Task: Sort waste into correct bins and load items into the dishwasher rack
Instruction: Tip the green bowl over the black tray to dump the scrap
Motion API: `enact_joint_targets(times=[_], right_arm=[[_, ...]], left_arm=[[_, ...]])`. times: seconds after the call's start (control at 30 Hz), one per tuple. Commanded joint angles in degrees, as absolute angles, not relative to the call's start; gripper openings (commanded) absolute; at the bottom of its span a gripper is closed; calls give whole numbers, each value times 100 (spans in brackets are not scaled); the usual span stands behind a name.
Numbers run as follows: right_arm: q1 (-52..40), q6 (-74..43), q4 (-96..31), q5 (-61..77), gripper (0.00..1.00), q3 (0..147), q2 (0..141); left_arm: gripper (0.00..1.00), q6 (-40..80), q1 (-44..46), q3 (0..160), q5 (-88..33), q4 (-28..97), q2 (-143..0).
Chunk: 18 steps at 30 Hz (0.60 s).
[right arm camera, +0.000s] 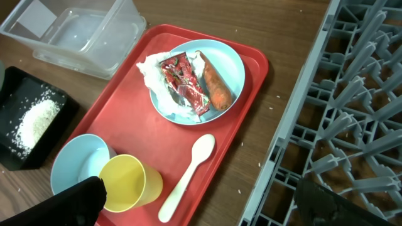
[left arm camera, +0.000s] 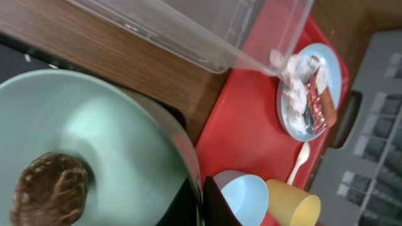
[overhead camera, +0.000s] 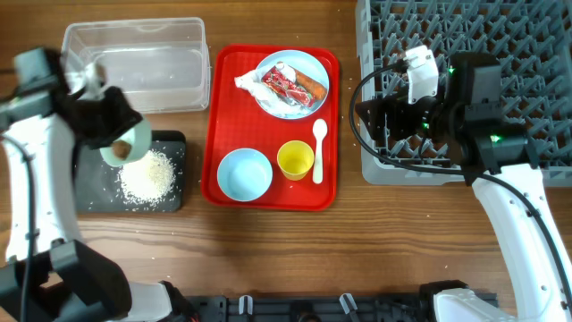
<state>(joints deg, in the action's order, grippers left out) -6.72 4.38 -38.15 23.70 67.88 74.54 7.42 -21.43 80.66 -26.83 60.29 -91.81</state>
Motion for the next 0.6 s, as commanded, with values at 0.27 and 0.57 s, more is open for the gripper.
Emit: enact_joint_targets(times=[0.27, 0.57], right_arm=[[-681, 279, -3828, 2311, 100, 6888, 7491], [-679, 281, -3955, 2309, 100, 6888, 7491]], left_arm=[[4, 169, -4722, 5671, -7738, 3371, -9194], [4, 104, -5690, 5645, -9032, 2888, -9262]])
